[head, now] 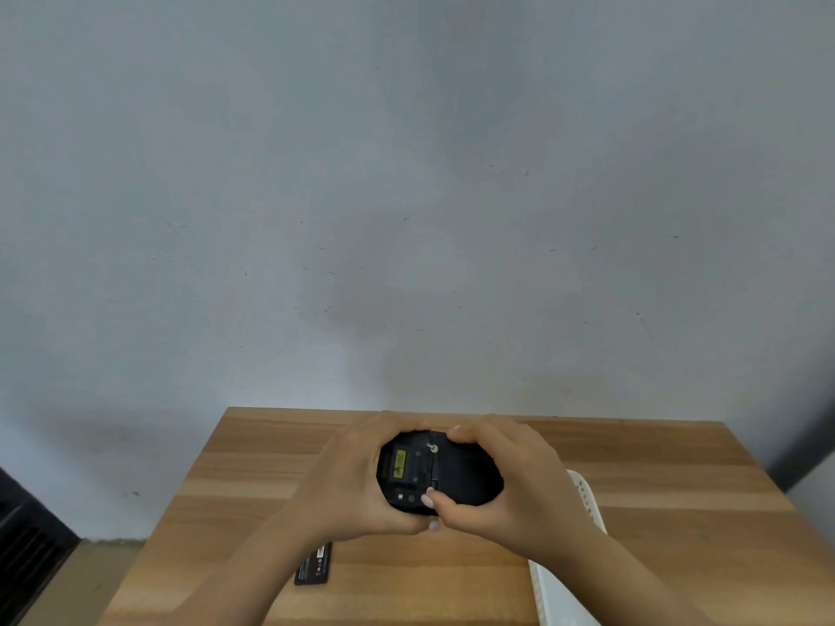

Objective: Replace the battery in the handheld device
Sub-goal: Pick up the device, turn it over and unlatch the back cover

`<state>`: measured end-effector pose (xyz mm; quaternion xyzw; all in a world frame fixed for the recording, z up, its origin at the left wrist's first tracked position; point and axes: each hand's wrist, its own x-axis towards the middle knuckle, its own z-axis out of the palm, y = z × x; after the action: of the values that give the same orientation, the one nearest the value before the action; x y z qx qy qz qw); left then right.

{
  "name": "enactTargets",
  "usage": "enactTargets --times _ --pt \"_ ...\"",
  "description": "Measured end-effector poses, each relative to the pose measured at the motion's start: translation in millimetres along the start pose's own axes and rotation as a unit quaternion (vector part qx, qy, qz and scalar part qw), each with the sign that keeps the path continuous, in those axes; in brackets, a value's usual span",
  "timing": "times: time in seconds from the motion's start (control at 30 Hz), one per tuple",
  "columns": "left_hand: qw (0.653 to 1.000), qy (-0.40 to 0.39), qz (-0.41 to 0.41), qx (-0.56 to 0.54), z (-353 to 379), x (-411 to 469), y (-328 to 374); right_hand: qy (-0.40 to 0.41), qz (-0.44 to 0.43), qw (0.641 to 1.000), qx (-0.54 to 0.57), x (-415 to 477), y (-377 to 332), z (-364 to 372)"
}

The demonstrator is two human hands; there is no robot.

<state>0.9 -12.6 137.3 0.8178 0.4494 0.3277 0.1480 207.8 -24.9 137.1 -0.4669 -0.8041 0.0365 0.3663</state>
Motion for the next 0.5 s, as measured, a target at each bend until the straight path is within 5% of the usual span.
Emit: enactTargets --times 0.33,0.5 --pt "1.0 -0.013 -0.003 -0.013 3.1 3.3 -2.1 0.035 0.008 0.999 -0.041 -2.2 -0.7 8.7" --pt "1.0 -0.001 -0.004 -0.018 2.3 4.3 -2.0 -0.056 -0.01 0.998 0.007 1.8 9.7 0.4"
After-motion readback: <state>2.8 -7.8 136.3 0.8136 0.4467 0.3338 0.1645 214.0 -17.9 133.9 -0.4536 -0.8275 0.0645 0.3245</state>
